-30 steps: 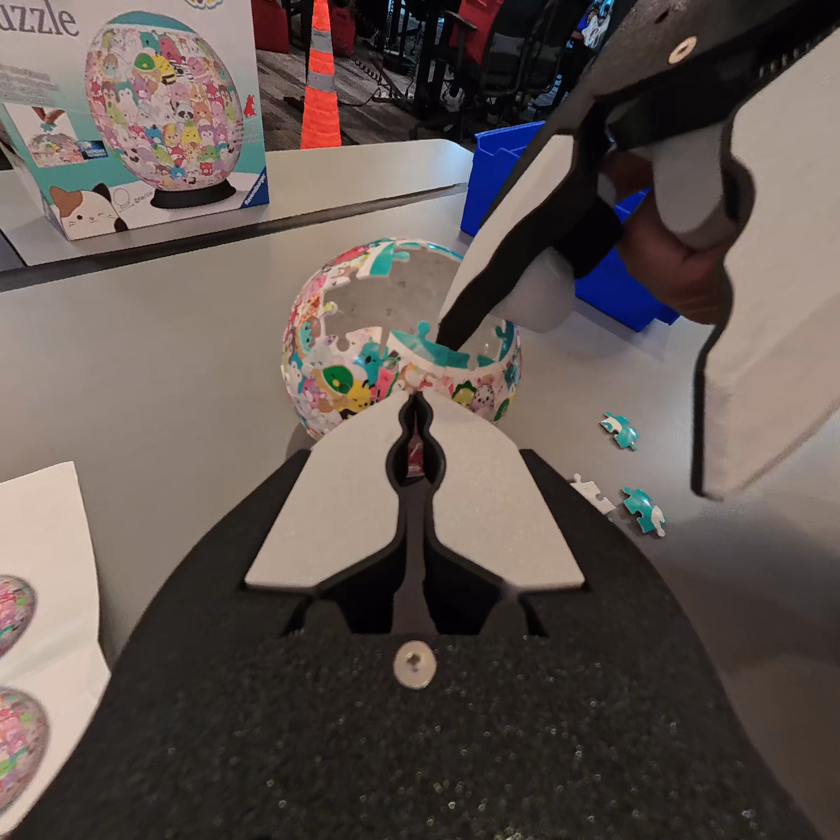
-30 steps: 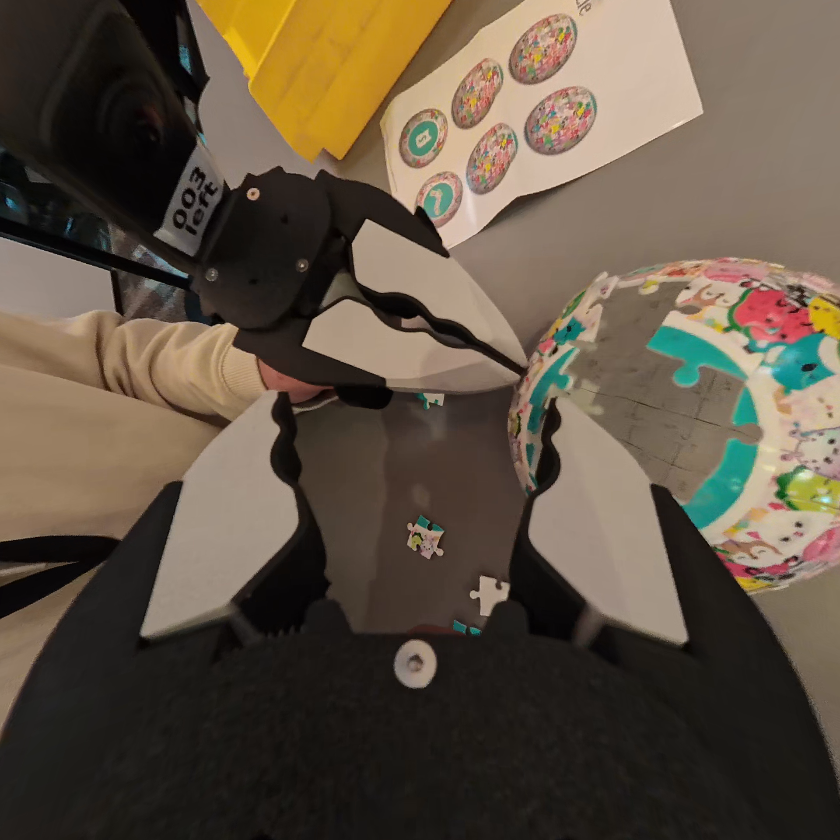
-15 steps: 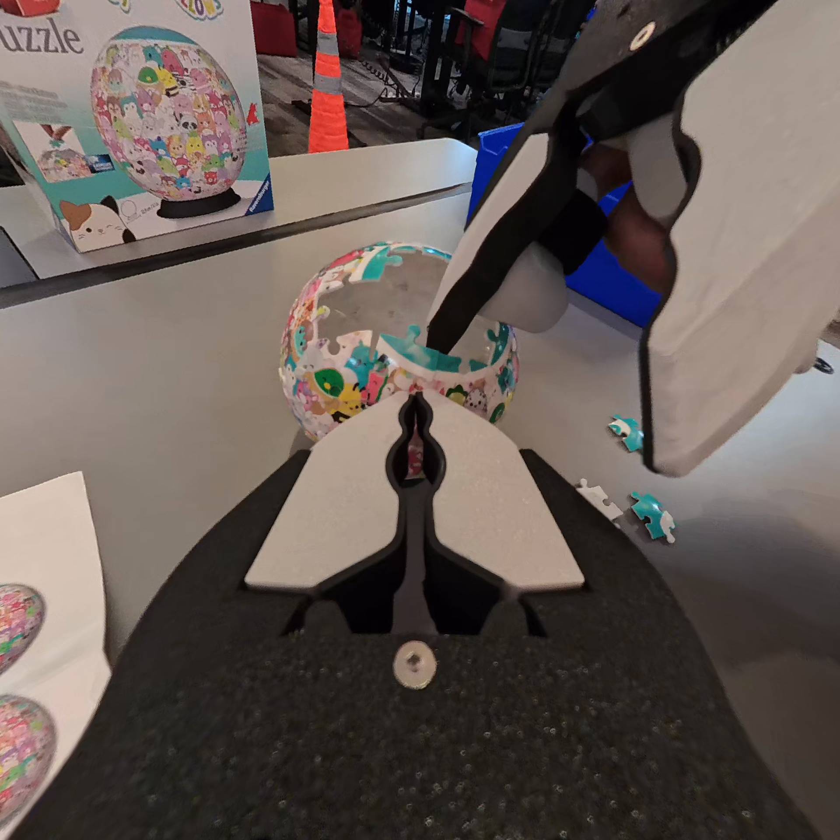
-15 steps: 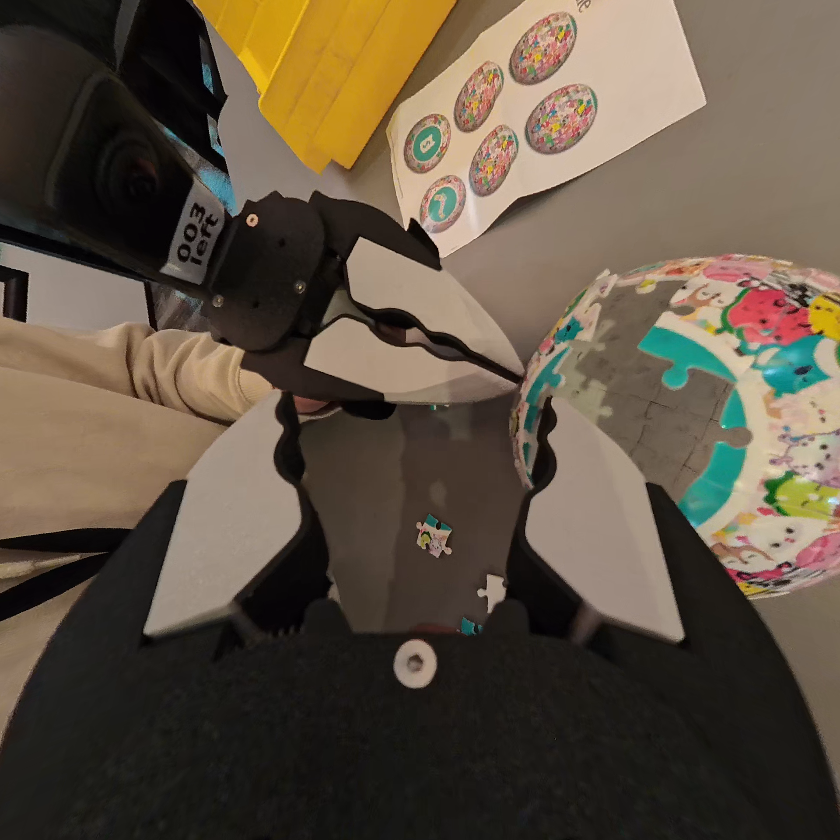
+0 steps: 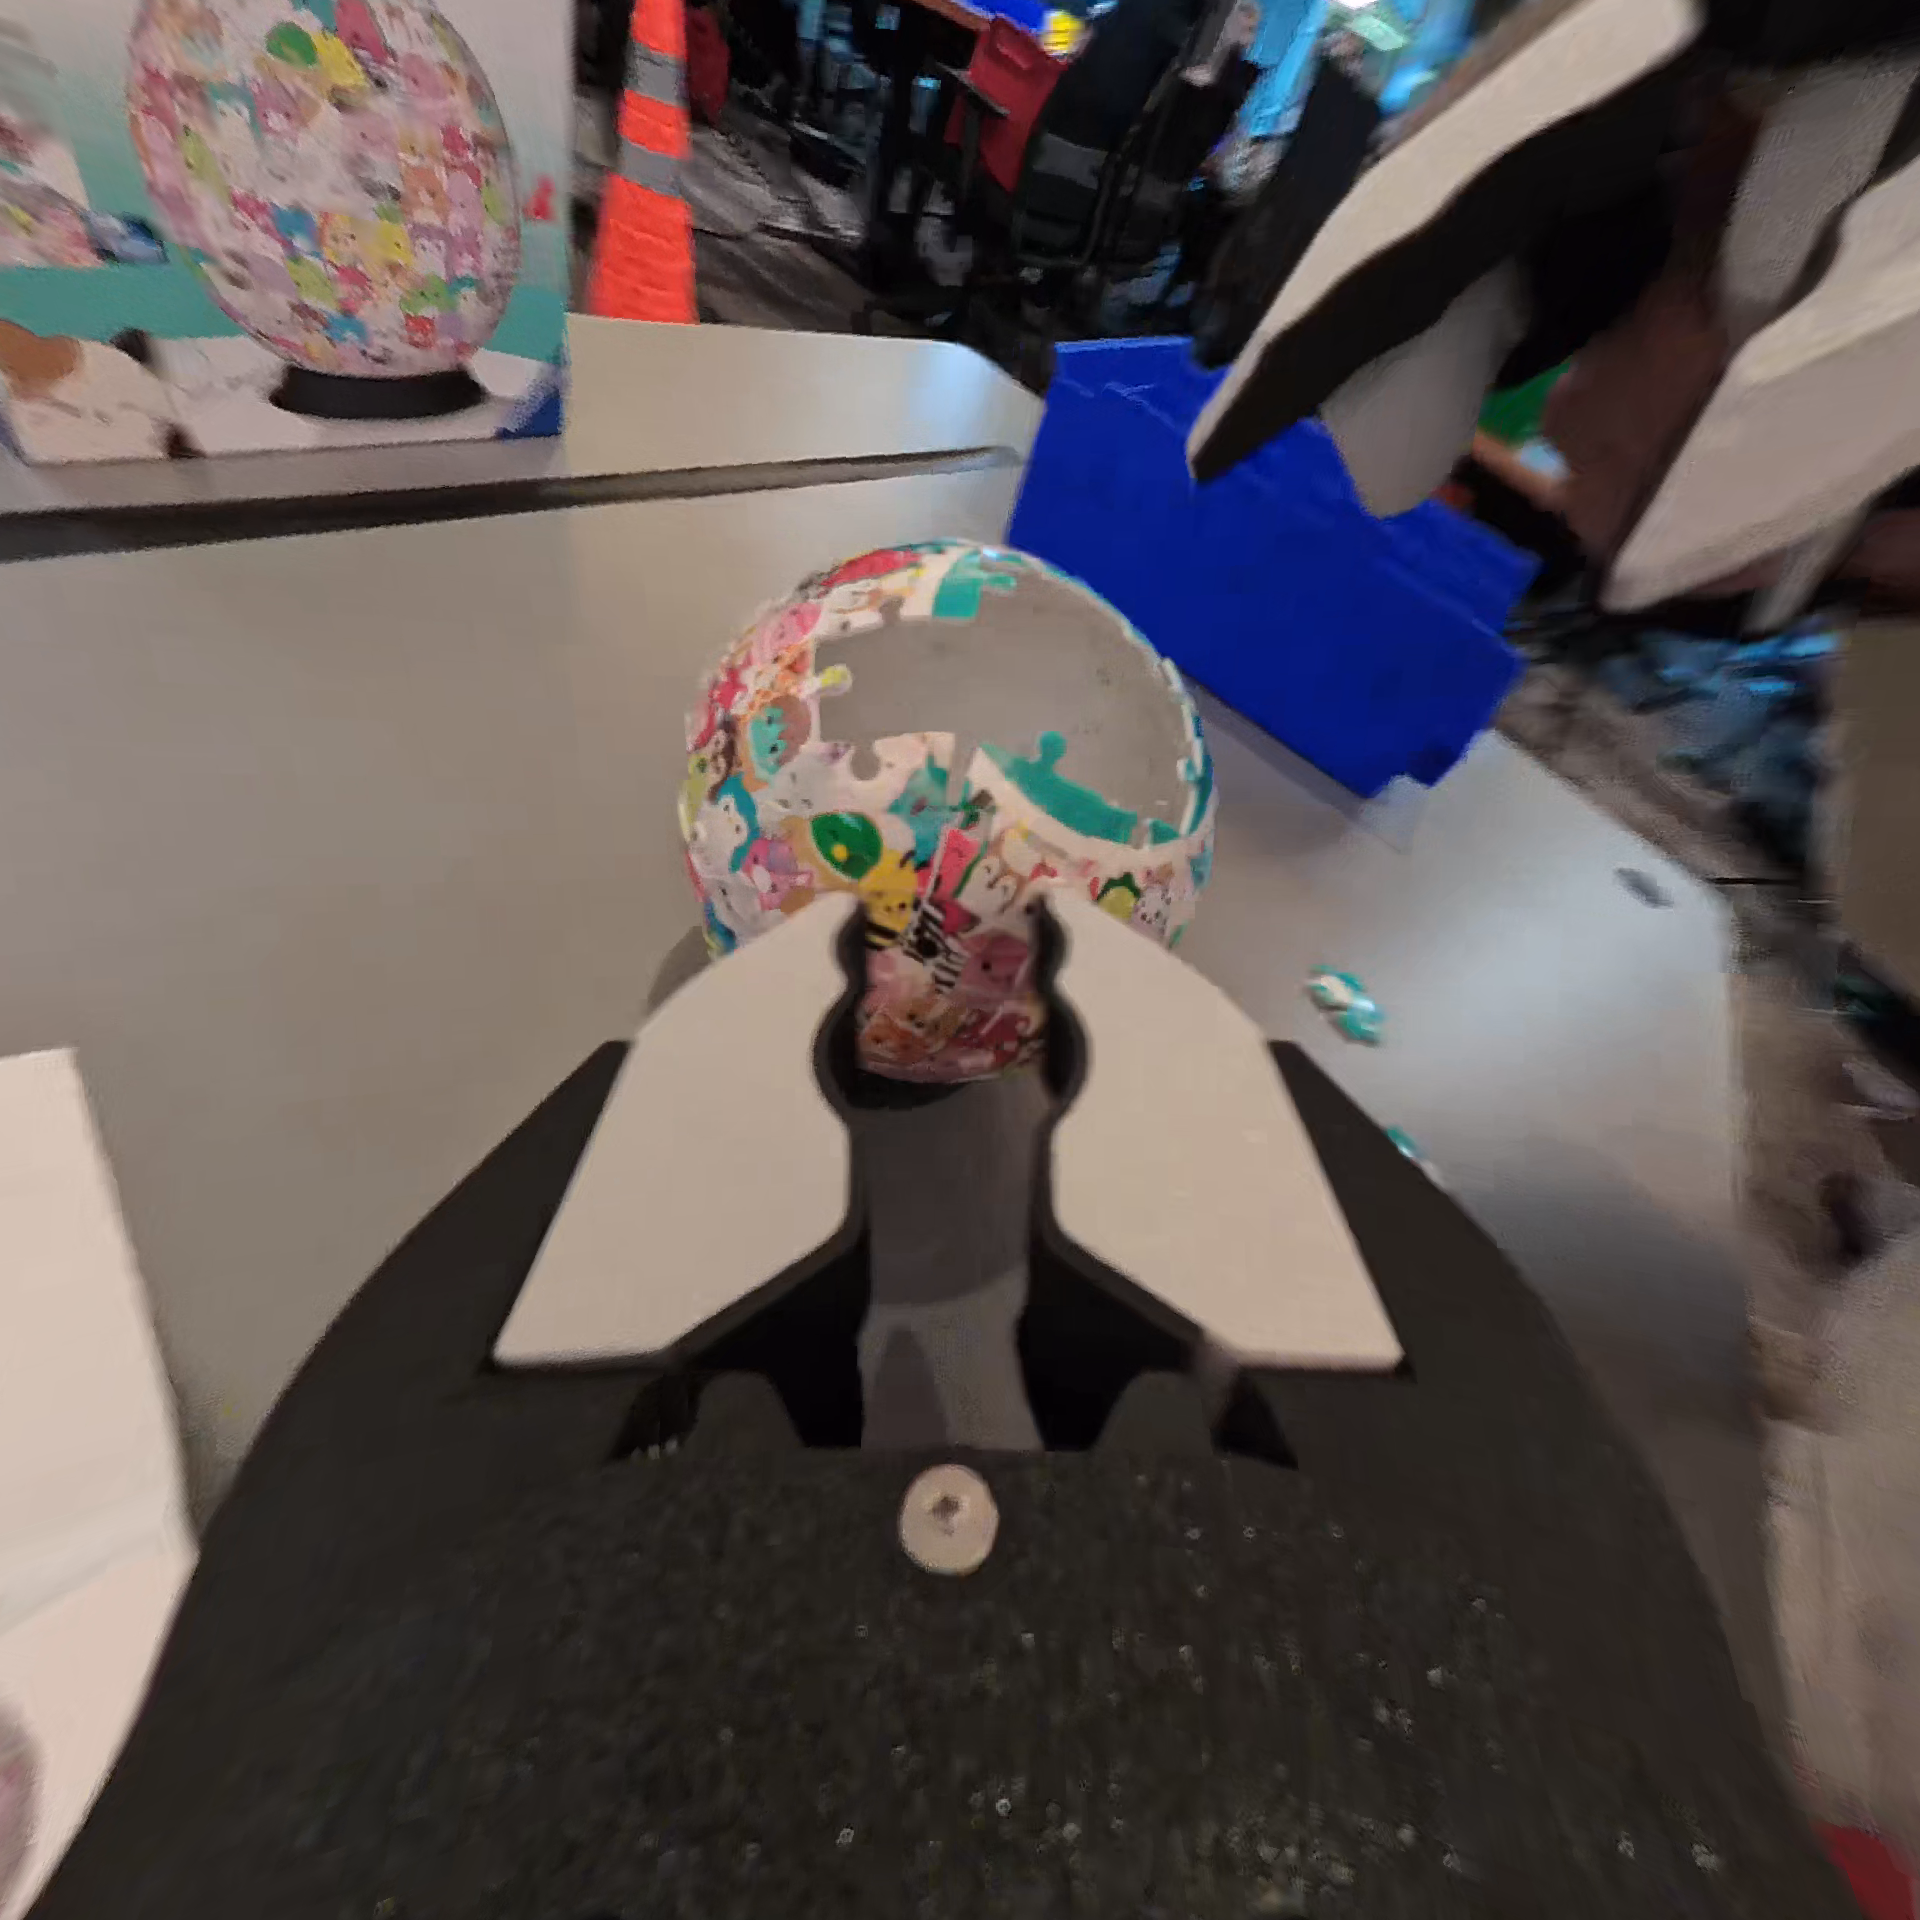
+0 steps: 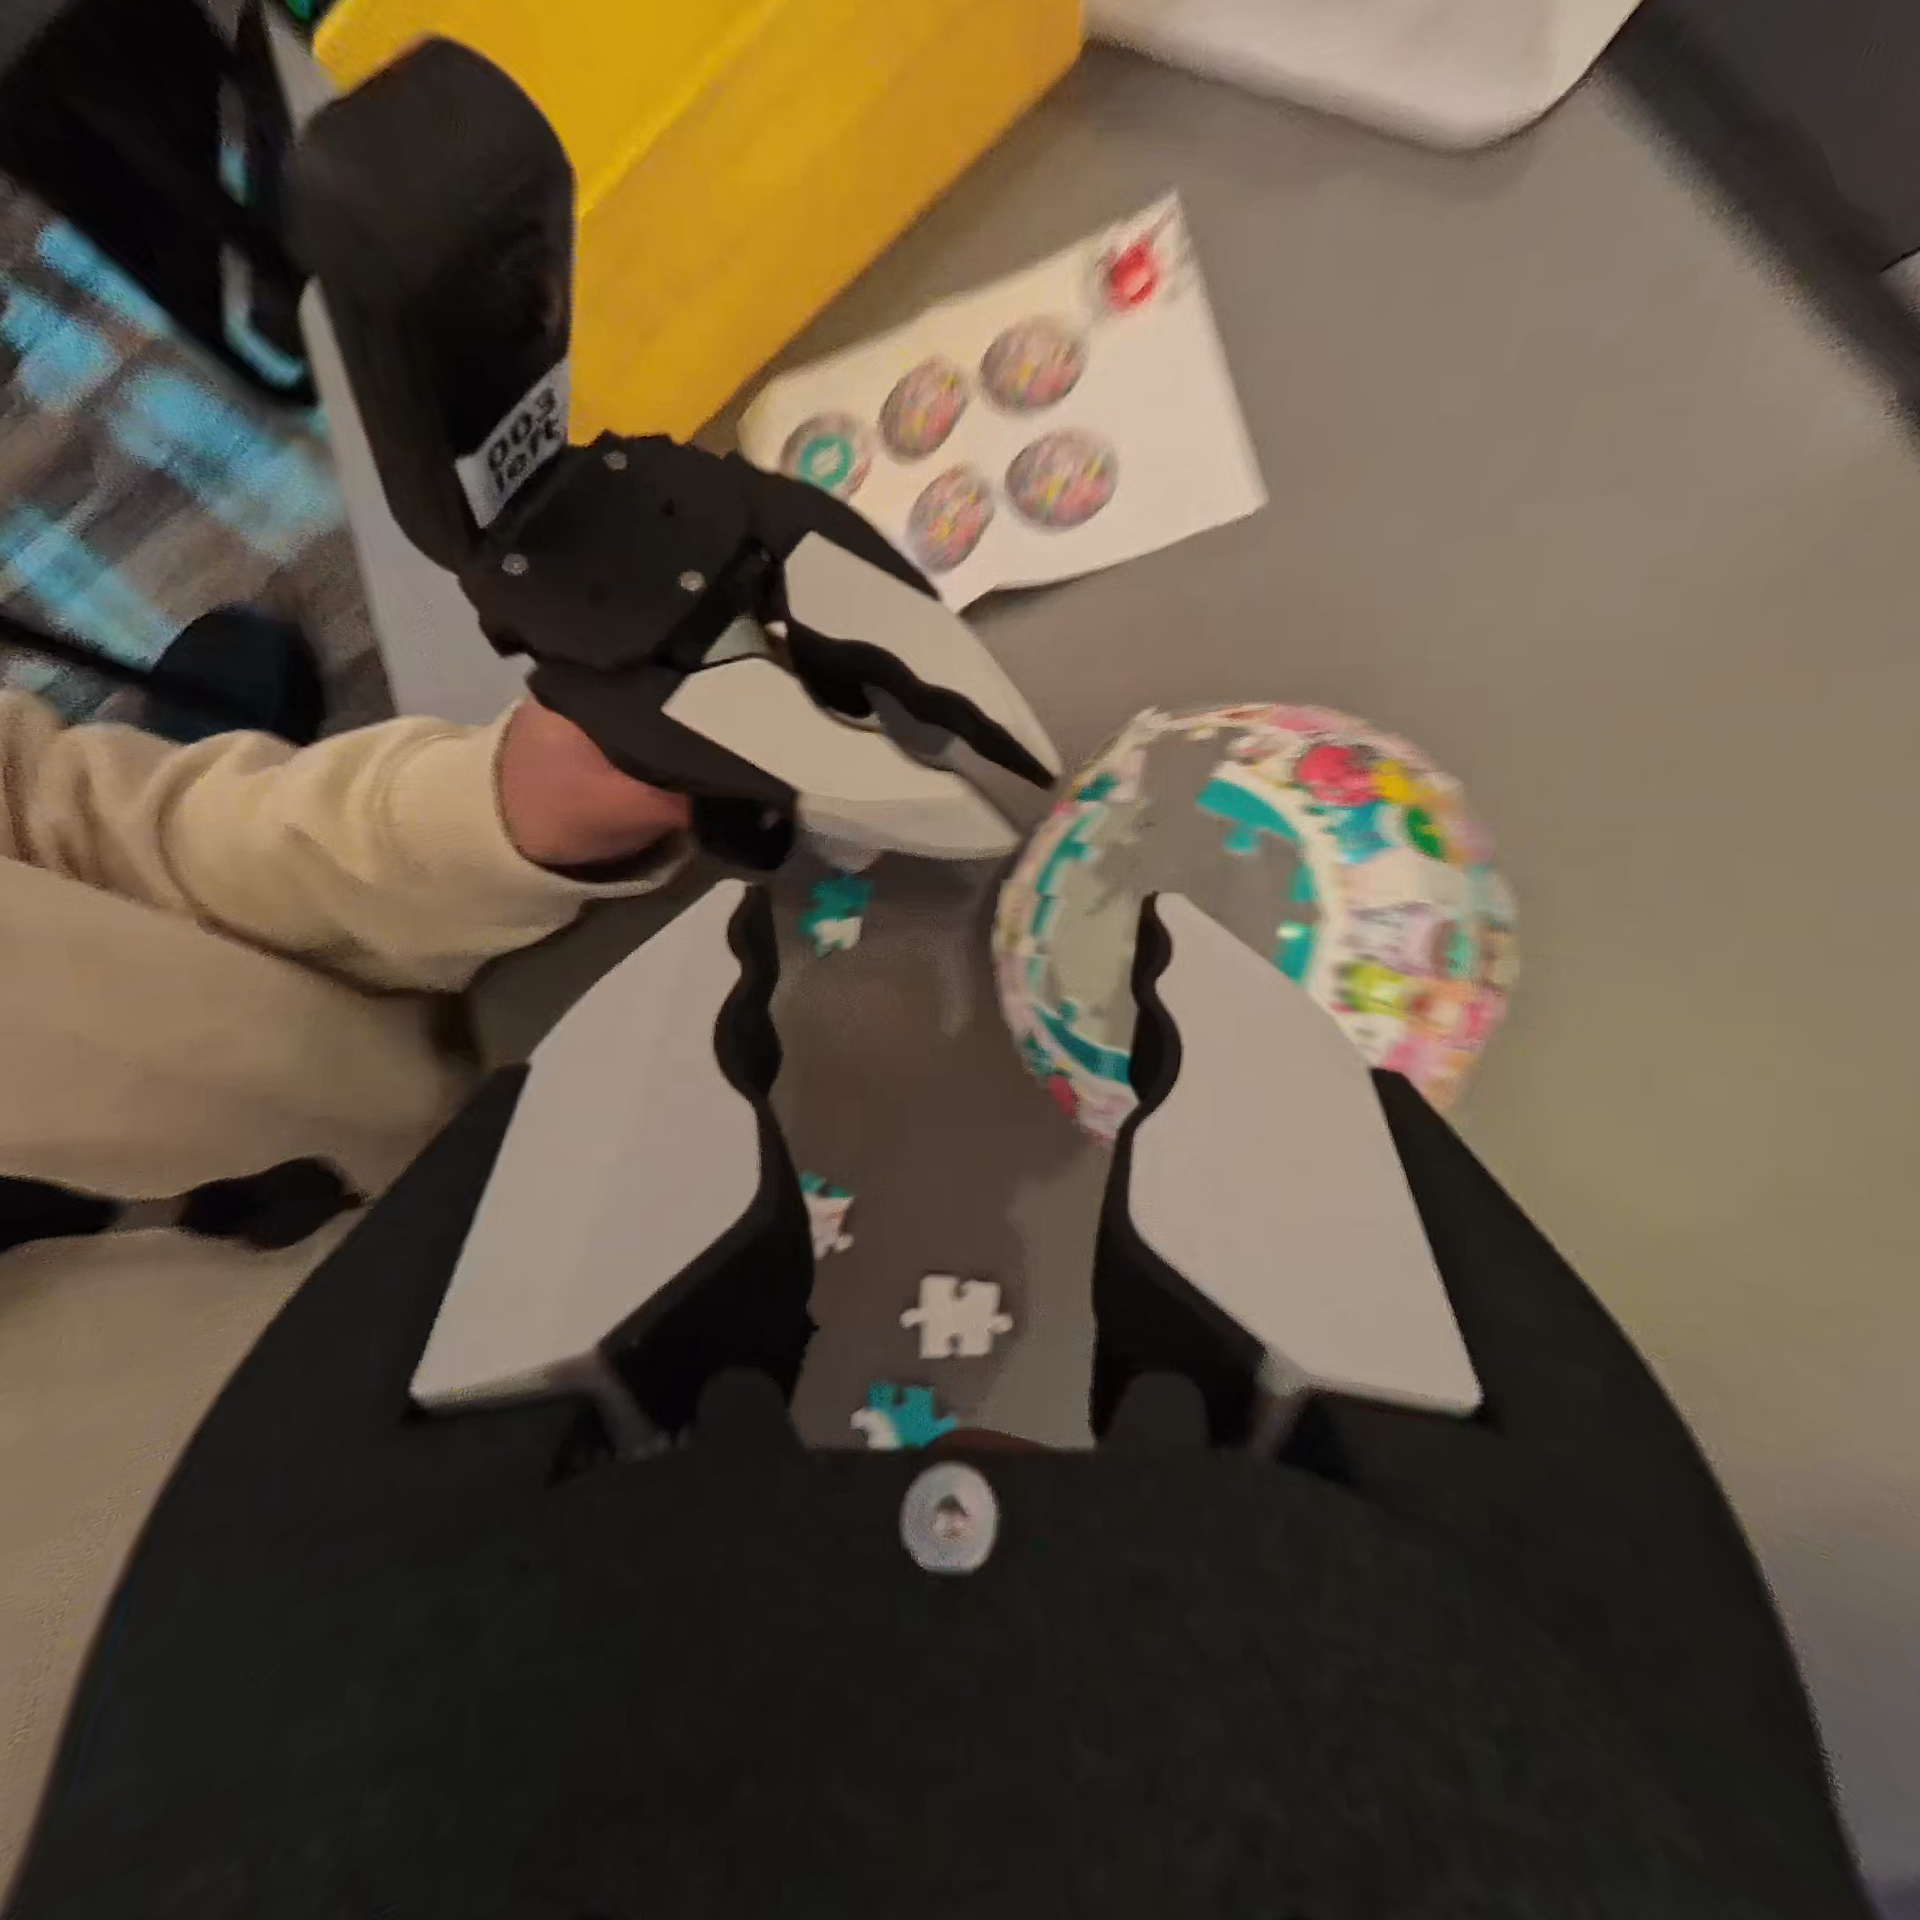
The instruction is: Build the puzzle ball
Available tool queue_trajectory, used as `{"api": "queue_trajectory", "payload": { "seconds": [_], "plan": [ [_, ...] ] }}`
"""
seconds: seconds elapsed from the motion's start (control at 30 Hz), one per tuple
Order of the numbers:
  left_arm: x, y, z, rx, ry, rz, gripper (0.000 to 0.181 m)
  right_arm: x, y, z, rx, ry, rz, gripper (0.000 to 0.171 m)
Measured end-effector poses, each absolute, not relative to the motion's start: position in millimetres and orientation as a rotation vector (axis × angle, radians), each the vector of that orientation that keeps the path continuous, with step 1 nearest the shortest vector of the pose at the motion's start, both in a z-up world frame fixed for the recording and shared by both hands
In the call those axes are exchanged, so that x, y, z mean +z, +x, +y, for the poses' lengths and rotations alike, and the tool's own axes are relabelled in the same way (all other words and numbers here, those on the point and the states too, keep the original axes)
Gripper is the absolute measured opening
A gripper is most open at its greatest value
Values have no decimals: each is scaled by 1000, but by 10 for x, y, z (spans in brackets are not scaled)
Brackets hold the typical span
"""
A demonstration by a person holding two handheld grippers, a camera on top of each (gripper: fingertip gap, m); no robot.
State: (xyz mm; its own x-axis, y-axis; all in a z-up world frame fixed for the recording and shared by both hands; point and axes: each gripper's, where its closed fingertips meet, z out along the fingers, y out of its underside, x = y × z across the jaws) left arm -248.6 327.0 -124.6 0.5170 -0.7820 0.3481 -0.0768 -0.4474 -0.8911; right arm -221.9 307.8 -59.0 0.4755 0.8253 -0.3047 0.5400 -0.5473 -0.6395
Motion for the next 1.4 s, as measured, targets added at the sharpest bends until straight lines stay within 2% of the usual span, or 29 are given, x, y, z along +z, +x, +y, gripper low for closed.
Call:
{"api": "queue_trajectory", "payload": {
  "seconds": [0.03, 0.07, 0.13, 0.17, 0.2, 0.23, 0.33, 0.6, 0.7, 0.77, 0.9, 0.97, 1.1, 1.23, 1.4],
  "plan": [
    [-1260, -2484, 3264, -1106, -1866, 722, 48, -589, -2101, 3166, 780, -2211, -1077, 73],
    [-1275, -2481, 3238, -1243, -1876, 748, 66, -643, -1952, 3272, 719, -2167, -1008, 87],
    [-1369, -2531, 3231, -1434, -1905, 810, 89, -941, -1638, 3318, 684, -2188, -883, 99],
    [-1471, -2561, 3273, -1444, -1945, 841, 108, -1115, -1553, 3275, 749, -2225, -812, 111],
    [-1546, -2571, 3311, -1432, -1963, 889, 119, -1257, -1531, 3218, 861, -2247, -724, 120],
    [-1589, -2557, 3353, -1413, -1954, 934, 119, -1366, -1561, 3150, 993, -2253, -653, 120],
    [-1642, -2383, 3344, -1435, -1951, 1067, 136, -1517, -1721, 3104, 1227, -2211, -540, 124],
    [-1741, -2185, 3192, -1365, -2001, 1098, 137, -1330, -1849, 3316, 1451, -2047, -475, 134],
    [-1786, -2224, 3124, -1335, -2023, 1066, 128, -1311, -1825, 3457, 1541, -2013, -466, 130],
    [-1799, -2245, 3148, -1325, -2032, 1038, 133, -1323, -1749, 3500, 1553, -2017, -437, 129],
    [-1796, -2248, 3226, -1318, -2053, 1020, 133, -1437, -1640, 3315, 1527, -2062, -378, 129],
    [-1778, -2224, 3174, -1331, -2056, 1033, 126, -1382, -1719, 3215, 1626, -2014, -359, 127],
    [-1801, -2204, 3023, -1277, -2079, 1054, 132, -1351, -1782, 3334, 1652, -1972, -340, 127],
    [-1812, -2228, 2881, -1271, -2080, 1040, 118, -1344, -1803, 3514, 1714, -1967, -379, 127],
    [-1769, -2329, 3065, -1274, -2070, 882, 106, -1351, -1699, 3453, 1719, -2018, -431, 123]
  ]
}}
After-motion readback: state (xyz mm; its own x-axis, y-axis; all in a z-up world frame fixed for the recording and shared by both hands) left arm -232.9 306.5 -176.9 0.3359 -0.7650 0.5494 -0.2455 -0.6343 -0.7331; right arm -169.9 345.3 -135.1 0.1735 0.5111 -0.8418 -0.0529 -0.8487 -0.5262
